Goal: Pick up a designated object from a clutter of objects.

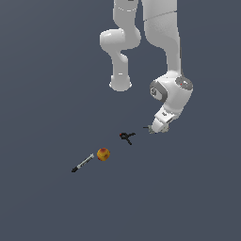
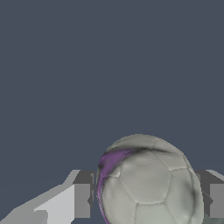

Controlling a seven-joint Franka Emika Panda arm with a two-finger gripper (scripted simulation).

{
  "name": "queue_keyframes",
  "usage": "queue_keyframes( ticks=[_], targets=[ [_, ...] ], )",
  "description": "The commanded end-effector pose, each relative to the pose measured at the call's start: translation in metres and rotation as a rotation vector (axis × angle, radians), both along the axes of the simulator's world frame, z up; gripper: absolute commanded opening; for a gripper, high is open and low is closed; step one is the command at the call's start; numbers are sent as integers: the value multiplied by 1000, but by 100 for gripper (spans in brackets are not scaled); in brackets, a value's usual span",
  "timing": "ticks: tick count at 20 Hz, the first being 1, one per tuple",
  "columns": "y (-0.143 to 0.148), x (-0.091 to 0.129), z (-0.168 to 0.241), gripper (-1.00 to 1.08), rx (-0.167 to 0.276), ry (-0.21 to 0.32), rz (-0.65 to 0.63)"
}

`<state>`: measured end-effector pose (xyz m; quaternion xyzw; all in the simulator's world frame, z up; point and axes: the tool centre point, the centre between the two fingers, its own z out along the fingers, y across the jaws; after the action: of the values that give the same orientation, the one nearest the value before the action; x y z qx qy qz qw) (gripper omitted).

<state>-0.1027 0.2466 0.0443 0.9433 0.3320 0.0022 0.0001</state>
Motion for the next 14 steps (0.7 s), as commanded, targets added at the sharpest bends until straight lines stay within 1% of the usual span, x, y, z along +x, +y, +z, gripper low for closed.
queue_keyframes(
  ticks=[1, 8, 14],
  targets=[
    [-1, 4, 7, -100, 1, -2, 0],
    [-5, 19, 42, -100, 1, 0, 1],
    [-10, 41, 90, -100, 3, 2, 2]
  ],
)
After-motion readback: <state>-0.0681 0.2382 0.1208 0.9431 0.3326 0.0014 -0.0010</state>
